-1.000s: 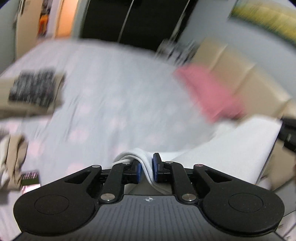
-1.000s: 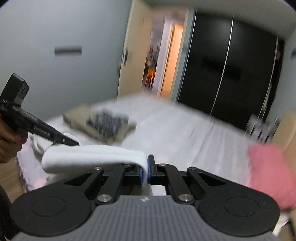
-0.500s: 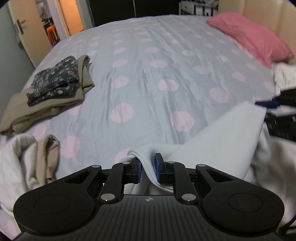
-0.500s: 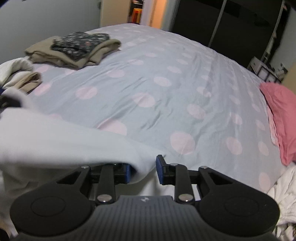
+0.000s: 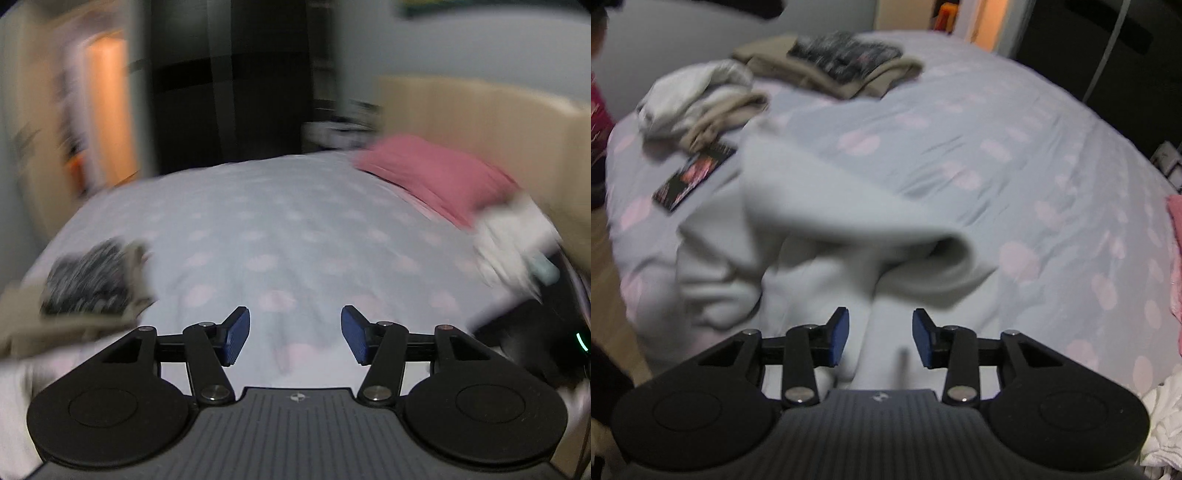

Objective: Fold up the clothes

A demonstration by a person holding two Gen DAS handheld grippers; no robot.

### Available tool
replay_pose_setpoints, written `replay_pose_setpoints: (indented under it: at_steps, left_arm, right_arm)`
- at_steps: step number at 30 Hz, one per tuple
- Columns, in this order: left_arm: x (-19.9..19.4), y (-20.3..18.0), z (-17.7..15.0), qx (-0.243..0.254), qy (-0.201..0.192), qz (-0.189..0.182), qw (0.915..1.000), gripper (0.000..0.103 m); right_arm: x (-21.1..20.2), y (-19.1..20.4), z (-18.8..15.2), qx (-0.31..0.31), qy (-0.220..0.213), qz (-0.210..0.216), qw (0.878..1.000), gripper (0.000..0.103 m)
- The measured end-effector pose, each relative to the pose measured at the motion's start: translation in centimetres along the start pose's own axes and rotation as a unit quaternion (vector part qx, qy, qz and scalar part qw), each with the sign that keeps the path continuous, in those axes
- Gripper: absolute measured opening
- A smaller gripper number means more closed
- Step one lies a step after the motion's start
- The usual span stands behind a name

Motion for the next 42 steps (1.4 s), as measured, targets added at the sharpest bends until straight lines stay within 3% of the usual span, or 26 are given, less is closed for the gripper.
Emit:
replay_pose_setpoints:
  at_steps: [2, 4, 6, 9, 13, 16, 20, 23, 25, 26, 27, 28, 29, 31, 33, 37, 42]
  left_arm:
    - [0.1, -3.3, -1.6, 0.093, 0.0, -0.021, 0.9955, 0.053]
    - [0.8, -6.1, -4.1, 0.155, 0.015, -0.051, 0.9865, 0.054]
    - [1.7, -8.2, -6.7, 0.202, 0.042, -0.069, 0.976, 0.054]
    - [2.8, -11.1, -10.6, 0.29, 0.069, -0.083, 0.9508, 0.054]
    - [4.3, -13.3, -14.4, 0.407, 0.075, -0.085, 0.9065, 0.054]
    - [5.2, -13.1, -15.7, 0.447, 0.07, -0.08, 0.8884, 0.054]
    - [6.1, -13.1, -16.8, 0.462, 0.079, -0.082, 0.8793, 0.054]
    - [6.9, -13.3, -18.0, 0.479, 0.103, -0.083, 0.8676, 0.053]
    - [7.6, -13.1, -18.7, 0.483, 0.125, -0.077, 0.8635, 0.04]
    - [8.0, -12.9, -18.7, 0.478, 0.135, -0.074, 0.865, 0.037]
    - [8.2, -12.6, -18.5, 0.464, 0.14, -0.074, 0.8715, 0.029]
    - [8.3, -12.2, -18.0, 0.449, 0.144, -0.073, 0.8788, 0.014]
    - [8.3, -11.9, -17.4, 0.433, 0.144, -0.072, 0.8869, 0.007]
    - [8.2, -11.3, -16.2, 0.402, 0.146, -0.07, 0.901, 0.004]
    - [8.0, -10.9, -15.1, 0.386, 0.142, -0.06, 0.9097, 0.004]
    - [6.9, -10.4, -12.8, 0.354, 0.119, -0.044, 0.9264, 0.003]
    - [5.0, -9.6, -10.7, 0.319, 0.089, -0.042, 0.9425, 0.003]
  right_arm:
    - [0.5, 0.7, -0.8, -0.024, 0.008, 0.006, 1.0, 0.055]
    - [1.2, 1.1, -2.0, -0.049, 0.023, -0.003, 0.999, 0.069]
    - [1.8, 1.3, -3.4, -0.066, 0.044, -0.012, 0.997, 0.071]
    - [2.1, 1.5, -5.4, -0.084, 0.075, -0.007, 0.994, 0.071]
    - [1.9, 1.3, -7.0, -0.088, 0.092, -0.001, 0.992, 0.071]
    - [1.7, 0.8, -7.5, -0.073, 0.093, 0.001, 0.993, 0.071]
    - [1.6, 0.6, -7.7, -0.062, 0.091, 0.004, 0.994, 0.071]
    - [1.7, 0.6, -7.8, -0.06, 0.092, 0.008, 0.994, 0.07]
    - [1.7, 0.4, -7.7, -0.054, 0.098, 0.018, 0.994, 0.066]
    - [1.7, 0.4, -7.7, -0.051, 0.101, 0.024, 0.993, 0.054]
    - [1.7, 0.3, -7.7, -0.046, 0.103, 0.029, 0.993, 0.048]
    - [1.7, 0.2, -7.7, -0.041, 0.105, 0.035, 0.993, 0.039]
    - [1.6, 0.2, -7.7, -0.035, 0.108, 0.041, 0.993, 0.028]
    - [1.4, -0.1, -7.8, -0.029, 0.111, 0.045, 0.992, 0.02]
    - [0.9, -0.5, -7.7, -0.021, 0.113, 0.046, 0.992, 0.009]
    - [-1.5, -4.1, -6.1, 0.02, 0.092, -0.009, 0.996, 0.006]
    - [-5.2, -11.1, -4.6, 0.064, 0.058, -0.15, 0.985, 0.005]
Point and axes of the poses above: each gripper's, at about its wrist camera, not at the fingertips, and x roughly the way its jaws point, y to its left, z to its top, the point moved 7 cm from there along x, roughly the way its jaws point, and after that the axes turned 9 degrees about -y, right-handed, at the moved point
